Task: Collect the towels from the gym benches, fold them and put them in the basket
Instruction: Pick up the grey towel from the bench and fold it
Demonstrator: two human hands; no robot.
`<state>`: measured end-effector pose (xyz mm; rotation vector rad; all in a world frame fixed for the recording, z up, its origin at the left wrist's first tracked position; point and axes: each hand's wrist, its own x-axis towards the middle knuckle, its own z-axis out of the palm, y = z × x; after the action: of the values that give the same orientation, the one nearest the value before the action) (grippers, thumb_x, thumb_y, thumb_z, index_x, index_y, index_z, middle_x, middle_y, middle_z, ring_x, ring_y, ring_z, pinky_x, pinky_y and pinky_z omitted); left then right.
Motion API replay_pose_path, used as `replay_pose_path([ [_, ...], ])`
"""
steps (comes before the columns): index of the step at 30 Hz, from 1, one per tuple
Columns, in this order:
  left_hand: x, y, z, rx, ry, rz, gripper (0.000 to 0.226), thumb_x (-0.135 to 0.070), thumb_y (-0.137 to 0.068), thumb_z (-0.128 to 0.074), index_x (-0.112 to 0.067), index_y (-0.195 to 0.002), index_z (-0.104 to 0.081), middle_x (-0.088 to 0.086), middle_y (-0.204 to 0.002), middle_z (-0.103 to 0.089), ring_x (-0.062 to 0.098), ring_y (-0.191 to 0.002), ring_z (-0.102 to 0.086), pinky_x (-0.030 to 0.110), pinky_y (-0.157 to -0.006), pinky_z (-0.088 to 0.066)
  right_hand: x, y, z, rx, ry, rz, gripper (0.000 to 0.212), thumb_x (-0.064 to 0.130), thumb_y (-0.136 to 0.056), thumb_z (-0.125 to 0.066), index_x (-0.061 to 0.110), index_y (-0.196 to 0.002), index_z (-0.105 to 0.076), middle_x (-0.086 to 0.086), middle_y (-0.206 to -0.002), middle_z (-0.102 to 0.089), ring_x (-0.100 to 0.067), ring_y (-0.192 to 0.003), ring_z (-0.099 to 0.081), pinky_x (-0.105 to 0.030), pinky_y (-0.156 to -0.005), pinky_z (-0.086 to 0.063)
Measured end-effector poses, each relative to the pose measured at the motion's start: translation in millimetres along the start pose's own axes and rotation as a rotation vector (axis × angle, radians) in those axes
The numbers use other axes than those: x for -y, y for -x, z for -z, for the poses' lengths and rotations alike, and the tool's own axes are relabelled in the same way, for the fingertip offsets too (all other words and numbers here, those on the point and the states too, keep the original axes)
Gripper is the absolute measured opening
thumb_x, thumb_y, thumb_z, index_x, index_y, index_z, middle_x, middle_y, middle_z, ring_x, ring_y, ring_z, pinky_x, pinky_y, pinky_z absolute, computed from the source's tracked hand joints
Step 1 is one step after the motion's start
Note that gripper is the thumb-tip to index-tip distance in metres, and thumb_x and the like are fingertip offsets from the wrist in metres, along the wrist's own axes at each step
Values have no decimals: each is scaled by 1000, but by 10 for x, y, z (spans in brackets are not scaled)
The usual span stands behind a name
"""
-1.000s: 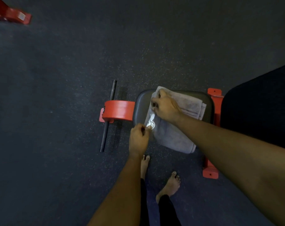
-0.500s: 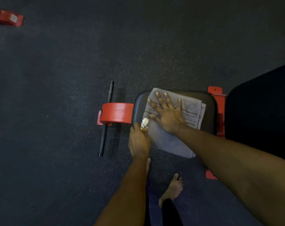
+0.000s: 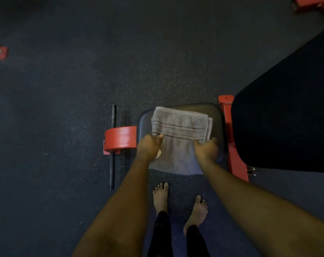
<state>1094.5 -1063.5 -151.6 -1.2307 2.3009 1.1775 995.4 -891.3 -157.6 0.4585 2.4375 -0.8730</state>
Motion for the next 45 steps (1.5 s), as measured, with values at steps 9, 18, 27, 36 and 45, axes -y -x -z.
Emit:
replay_pose_path([
  [9,-1128,757,1270,-178,86,-328,24,-39,-97,-54,-15,-94,-53,-7,-81,-56,7,-71,-52,12,-55,-34,1070,692,1208,204,-184,177,29,21,-87,-64,13,-115,-67,-7,-112,-70,-25,-95,-61,-29,-81,-45],
  [18,-2974,1548,2472,-371,96,-725,33,-43,-96,-54,-12,-87,-44,8,-83,-60,31,-80,-59,31,-64,-38,2211,1491,3138,-81,-377,498,43,24,-85,-62,11,-126,-59,-13,-125,-66,-32,-114,-61,-36,-97,-50],
  [27,-4763,2365,2028,-238,110,-994,30,-41,-97,-51,-14,-89,-44,3,-82,-55,25,-77,-55,31,-68,-41,1872,1500,4969,-397,-553,528,41,16,-84,-64,10,-125,-60,-12,-123,-67,-29,-113,-62,-26,-89,-45],
  [36,-6228,3406,-207,-27,77,-1195,34,-46,-96,-50,-13,-89,-45,7,-80,-60,36,-80,-61,38,-67,-47,-83,1023,6939,-677,-512,395,44,16,-89,-62,3,-129,-52,-20,-129,-62,-37,-115,-58,-28,-81,-40],
  [45,-7462,5156,-3097,250,-45,-1360,40,-48,-97,-47,-8,-94,-46,26,-96,-65,45,-91,-60,41,-67,-41,-2810,932,8964,-891,-575,169,29,13,-87,-61,4,-114,-54,-13,-108,-66,-21,-89,-57,-20,-68,-36],
])
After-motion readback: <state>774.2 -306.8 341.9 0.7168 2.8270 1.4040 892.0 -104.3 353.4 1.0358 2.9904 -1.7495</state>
